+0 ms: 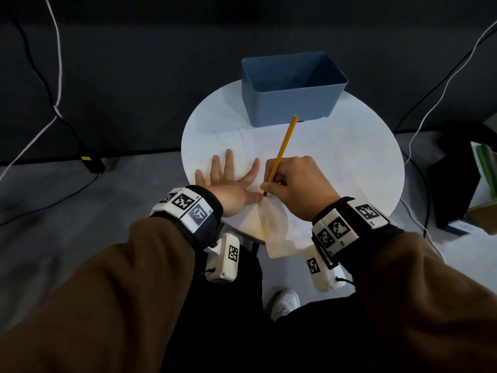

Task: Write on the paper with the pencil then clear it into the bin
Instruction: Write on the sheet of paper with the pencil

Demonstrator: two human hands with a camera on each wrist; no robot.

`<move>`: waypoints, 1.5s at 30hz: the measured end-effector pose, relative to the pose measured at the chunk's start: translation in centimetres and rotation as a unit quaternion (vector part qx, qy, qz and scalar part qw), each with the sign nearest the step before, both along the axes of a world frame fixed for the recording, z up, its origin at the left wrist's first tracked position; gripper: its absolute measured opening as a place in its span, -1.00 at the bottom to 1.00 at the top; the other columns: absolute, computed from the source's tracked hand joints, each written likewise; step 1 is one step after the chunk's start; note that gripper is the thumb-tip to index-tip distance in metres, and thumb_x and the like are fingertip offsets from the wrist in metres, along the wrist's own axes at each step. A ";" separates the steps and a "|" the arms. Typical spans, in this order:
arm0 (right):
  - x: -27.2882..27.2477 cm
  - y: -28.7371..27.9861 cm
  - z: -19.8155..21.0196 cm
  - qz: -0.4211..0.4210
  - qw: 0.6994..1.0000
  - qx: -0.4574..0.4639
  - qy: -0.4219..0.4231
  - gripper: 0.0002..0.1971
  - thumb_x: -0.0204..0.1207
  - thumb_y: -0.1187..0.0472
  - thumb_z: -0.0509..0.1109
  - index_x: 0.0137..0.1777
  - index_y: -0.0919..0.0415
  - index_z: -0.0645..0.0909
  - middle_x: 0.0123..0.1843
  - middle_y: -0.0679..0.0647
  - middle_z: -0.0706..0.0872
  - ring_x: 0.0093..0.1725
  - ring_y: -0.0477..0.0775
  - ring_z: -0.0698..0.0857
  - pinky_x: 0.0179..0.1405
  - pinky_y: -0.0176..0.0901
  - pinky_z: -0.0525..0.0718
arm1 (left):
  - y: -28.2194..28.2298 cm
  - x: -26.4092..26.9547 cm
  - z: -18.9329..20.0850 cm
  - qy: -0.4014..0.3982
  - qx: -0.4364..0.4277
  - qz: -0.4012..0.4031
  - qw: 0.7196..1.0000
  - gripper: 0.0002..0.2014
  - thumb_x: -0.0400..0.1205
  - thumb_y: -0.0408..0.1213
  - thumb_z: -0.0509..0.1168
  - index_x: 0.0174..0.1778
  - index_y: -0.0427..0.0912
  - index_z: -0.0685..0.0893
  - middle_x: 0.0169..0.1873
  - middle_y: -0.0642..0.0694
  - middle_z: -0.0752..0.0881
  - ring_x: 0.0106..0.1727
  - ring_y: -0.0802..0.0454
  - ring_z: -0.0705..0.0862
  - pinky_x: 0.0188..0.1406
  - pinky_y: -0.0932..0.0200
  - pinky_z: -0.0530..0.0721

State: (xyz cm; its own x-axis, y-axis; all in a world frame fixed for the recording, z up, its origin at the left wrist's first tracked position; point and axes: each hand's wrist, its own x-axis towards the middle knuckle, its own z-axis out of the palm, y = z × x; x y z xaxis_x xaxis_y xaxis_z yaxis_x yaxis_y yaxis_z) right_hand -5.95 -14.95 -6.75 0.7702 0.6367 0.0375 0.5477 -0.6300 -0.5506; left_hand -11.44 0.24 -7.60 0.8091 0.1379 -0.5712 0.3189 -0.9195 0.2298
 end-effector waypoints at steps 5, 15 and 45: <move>0.8 -0.5 0.3 -0.034 0.999 -0.003 -0.007 -0.80 0.56 0.18 0.54 -0.27 0.02 0.63 -0.40 -0.17 0.68 -0.37 -0.25 0.63 -0.31 -0.43 0.44 | 0.2 0.1 -0.1 0.002 -0.011 0.002 1.000 -0.31 0.75 0.26 -0.01 0.65 0.45 -0.35 0.66 -0.09 -0.53 0.67 -0.20 -0.52 0.62 -0.45 -0.29; 0.9 -0.7 0.6 -0.049 0.999 -0.008 -0.008 -0.80 0.57 0.20 0.54 -0.27 0.06 0.64 -0.42 -0.17 0.66 -0.37 -0.20 0.62 -0.31 -0.39 0.46 | 0.5 0.0 -0.1 0.001 -0.023 0.003 1.000 -0.32 0.76 0.25 -0.01 0.64 0.47 -0.34 0.65 -0.08 -0.55 0.66 -0.18 -0.54 0.61 -0.44 -0.32; -0.3 -1.9 0.4 -0.036 0.999 0.015 0.023 -0.84 0.56 0.22 0.55 -0.26 0.14 0.72 -0.39 -0.13 0.74 -0.31 -0.25 0.69 -0.24 -0.53 0.51 | 0.3 0.0 0.1 0.006 -0.018 -0.003 1.000 -0.32 0.77 0.23 -0.01 0.64 0.46 -0.36 0.63 -0.09 -0.58 0.64 -0.20 -0.56 0.61 -0.45 -0.33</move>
